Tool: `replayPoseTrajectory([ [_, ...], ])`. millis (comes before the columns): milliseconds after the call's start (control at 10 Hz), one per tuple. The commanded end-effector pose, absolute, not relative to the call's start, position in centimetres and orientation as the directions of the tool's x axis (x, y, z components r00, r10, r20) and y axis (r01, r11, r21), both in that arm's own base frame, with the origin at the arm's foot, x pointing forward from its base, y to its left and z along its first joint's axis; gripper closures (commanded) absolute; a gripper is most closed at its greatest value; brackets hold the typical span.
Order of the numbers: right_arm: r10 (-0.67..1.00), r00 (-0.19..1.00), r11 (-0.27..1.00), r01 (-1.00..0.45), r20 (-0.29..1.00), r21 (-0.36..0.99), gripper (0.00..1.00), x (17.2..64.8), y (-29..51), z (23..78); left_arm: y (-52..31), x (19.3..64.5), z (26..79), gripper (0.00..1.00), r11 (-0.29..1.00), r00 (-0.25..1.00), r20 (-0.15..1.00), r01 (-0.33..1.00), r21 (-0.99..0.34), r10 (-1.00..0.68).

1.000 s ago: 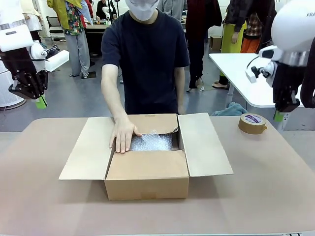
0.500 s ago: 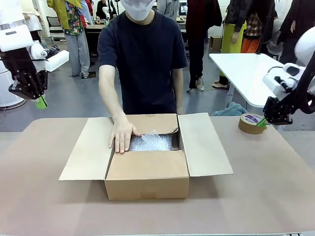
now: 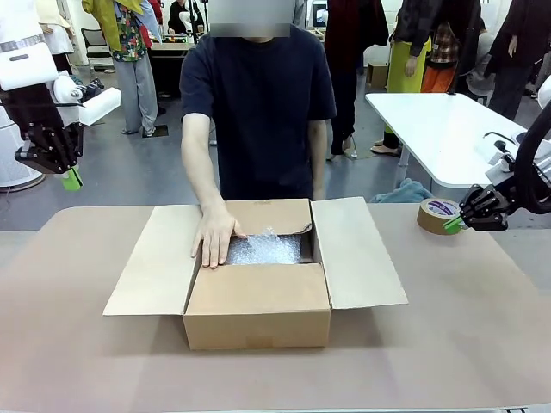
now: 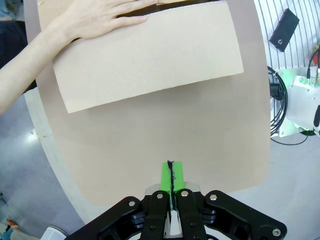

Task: Wrap the clocks to prevent damage.
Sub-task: Push the right (or left) flap of the Package Box to close it.

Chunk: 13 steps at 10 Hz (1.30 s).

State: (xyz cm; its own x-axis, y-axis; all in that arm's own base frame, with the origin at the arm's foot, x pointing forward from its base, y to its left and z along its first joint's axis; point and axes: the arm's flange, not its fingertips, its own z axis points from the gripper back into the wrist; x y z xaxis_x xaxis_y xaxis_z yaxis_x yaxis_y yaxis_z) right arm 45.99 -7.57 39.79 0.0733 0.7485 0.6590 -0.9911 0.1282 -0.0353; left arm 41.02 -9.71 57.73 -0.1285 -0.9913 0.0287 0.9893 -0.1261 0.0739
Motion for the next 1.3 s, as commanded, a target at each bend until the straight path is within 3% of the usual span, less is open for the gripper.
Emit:
replayPoseTrajectory([
  [0,0.745,0.051,0.116,-0.992,0.665,-0.054,0.99,45.9,-7.3,40.4,-9.8,40.9,57.8,0.99,-0.107,-0.11,0.023,0.991,0.086,-0.994],
  [300,0.753,0.061,0.121,-0.992,0.656,-0.047,0.99,46.1,-7.2,40.3,-9.8,40.9,57.8,0.99,-0.107,-0.11,0.023,0.991,0.086,-0.994],
  [400,0.657,0.033,0.105,-0.993,0.753,-0.047,0.99,46.5,-6.7,39.2,-9.8,40.9,57.8,0.99,-0.107,-0.11,0.023,0.991,0.086,-0.994],
  [700,0.515,-0.012,0.073,-0.996,0.857,-0.059,0.99,47.4,-4.8,36.2,-9.8,40.9,57.8,0.99,-0.107,-0.11,0.023,0.991,0.086,-0.994],
  [1200,0.531,0.067,0.081,-0.996,0.845,0.028,0.99,50.1,-1.3,30.2,-9.8,40.9,57.8,0.99,-0.107,-0.11,0.023,0.991,0.086,-0.994],
])
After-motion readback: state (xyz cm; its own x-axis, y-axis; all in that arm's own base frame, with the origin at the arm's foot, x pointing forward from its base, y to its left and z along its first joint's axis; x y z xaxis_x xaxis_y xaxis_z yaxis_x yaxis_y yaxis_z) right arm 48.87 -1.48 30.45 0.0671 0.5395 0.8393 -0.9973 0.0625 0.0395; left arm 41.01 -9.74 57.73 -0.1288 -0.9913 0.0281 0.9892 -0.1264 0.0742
